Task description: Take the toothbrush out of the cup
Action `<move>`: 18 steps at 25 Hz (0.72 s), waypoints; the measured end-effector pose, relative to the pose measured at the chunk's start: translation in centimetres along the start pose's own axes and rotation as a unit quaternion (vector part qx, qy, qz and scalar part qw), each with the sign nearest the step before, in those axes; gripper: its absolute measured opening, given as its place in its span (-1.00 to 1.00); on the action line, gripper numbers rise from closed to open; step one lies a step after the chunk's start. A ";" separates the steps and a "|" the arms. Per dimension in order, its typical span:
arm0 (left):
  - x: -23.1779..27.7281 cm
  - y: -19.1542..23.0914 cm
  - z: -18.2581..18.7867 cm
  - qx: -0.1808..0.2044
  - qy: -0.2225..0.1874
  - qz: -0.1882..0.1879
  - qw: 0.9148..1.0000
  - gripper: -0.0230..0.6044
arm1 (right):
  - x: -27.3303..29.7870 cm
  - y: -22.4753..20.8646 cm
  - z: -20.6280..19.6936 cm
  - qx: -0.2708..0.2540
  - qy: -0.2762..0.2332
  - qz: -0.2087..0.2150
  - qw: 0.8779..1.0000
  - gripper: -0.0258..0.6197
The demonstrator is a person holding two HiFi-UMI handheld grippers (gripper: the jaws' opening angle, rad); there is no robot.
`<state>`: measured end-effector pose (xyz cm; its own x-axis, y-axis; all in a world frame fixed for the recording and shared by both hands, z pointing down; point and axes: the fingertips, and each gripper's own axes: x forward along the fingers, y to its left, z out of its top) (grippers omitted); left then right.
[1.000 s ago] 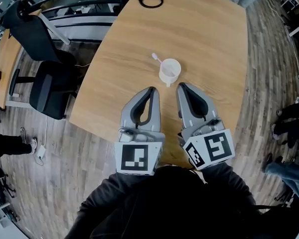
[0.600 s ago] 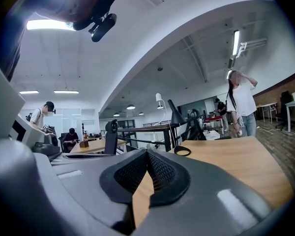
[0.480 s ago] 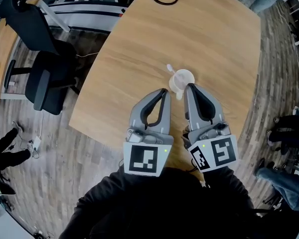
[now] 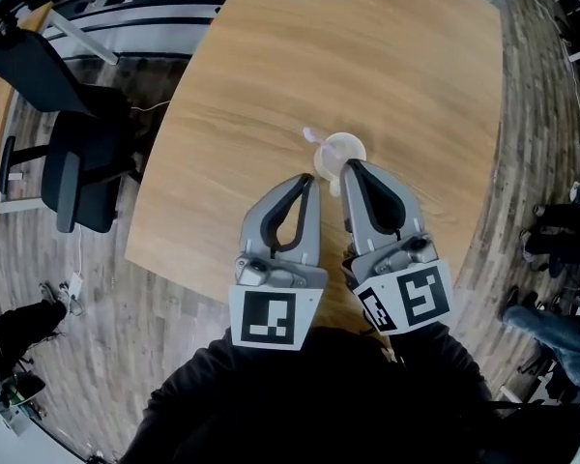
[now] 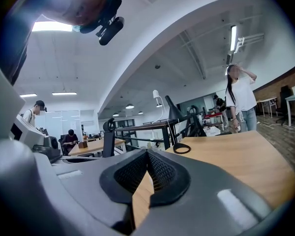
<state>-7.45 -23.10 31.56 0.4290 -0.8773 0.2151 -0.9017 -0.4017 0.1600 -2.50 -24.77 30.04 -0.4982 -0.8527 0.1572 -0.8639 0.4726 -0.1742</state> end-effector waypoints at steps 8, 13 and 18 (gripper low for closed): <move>3.7 0.7 -2.9 -0.017 0.043 0.007 0.999 -0.90 | 2.8 -2.8 -3.1 0.000 0.041 0.004 0.999 -0.92; 5.3 1.0 -5.1 -0.033 0.066 0.009 0.997 -0.90 | 3.9 -3.9 -5.5 -0.009 0.071 0.007 0.997 -0.77; 6.2 1.8 -6.5 -0.043 0.079 0.018 0.996 -0.90 | 5.0 -4.4 -6.9 -0.032 0.088 0.010 0.996 -0.60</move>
<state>-6.09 -27.53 39.49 0.4061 -0.8358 0.3695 -0.9114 -0.3410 0.2306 -1.74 -29.57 38.31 -0.5160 -0.7935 0.3226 -0.8537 0.5075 -0.1170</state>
